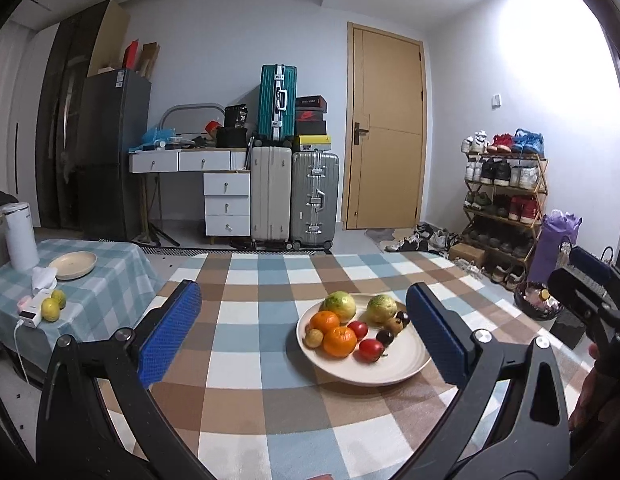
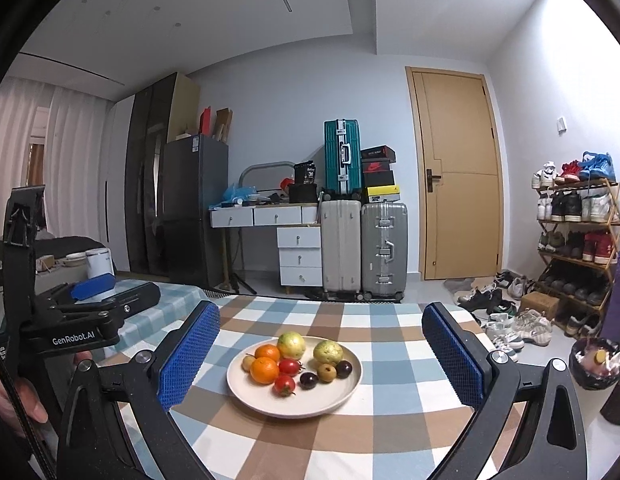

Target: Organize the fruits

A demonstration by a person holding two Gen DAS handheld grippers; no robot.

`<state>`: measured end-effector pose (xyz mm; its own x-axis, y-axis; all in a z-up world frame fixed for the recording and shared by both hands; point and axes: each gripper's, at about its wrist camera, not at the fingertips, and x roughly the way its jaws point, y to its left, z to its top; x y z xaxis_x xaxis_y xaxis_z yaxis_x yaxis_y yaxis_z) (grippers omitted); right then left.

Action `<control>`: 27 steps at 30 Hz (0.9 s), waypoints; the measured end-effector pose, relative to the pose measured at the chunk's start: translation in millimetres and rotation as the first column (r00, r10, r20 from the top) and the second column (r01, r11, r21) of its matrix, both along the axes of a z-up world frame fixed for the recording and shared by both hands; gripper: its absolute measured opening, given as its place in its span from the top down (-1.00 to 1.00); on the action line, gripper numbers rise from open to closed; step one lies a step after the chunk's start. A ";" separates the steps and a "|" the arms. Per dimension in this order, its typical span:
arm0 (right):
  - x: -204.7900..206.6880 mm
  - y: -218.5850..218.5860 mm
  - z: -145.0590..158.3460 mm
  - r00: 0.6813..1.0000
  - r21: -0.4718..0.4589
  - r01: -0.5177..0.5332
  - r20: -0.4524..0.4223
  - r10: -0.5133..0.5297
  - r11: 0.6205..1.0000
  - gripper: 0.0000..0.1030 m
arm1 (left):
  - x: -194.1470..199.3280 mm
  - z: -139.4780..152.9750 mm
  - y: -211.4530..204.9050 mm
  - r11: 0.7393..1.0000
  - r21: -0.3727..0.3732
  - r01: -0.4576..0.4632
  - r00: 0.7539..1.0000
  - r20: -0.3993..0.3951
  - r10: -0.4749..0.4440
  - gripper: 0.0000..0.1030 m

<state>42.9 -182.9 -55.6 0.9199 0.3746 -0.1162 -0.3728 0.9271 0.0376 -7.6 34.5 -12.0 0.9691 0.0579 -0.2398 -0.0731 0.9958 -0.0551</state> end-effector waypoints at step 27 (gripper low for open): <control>28.6 7.2 -57.5 0.987 -0.068 -0.029 -0.158 0.018 0.997 -1.00 | 48.5 -80.2 -0.7 1.000 0.027 -0.011 0.994 -0.110 0.014 -0.98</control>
<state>71.5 -175.7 -113.1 0.8793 0.3817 -0.2850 -0.3890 0.9207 0.0330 41.0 33.8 -92.2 0.9358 0.0777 -0.3438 -0.0900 0.9957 -0.0201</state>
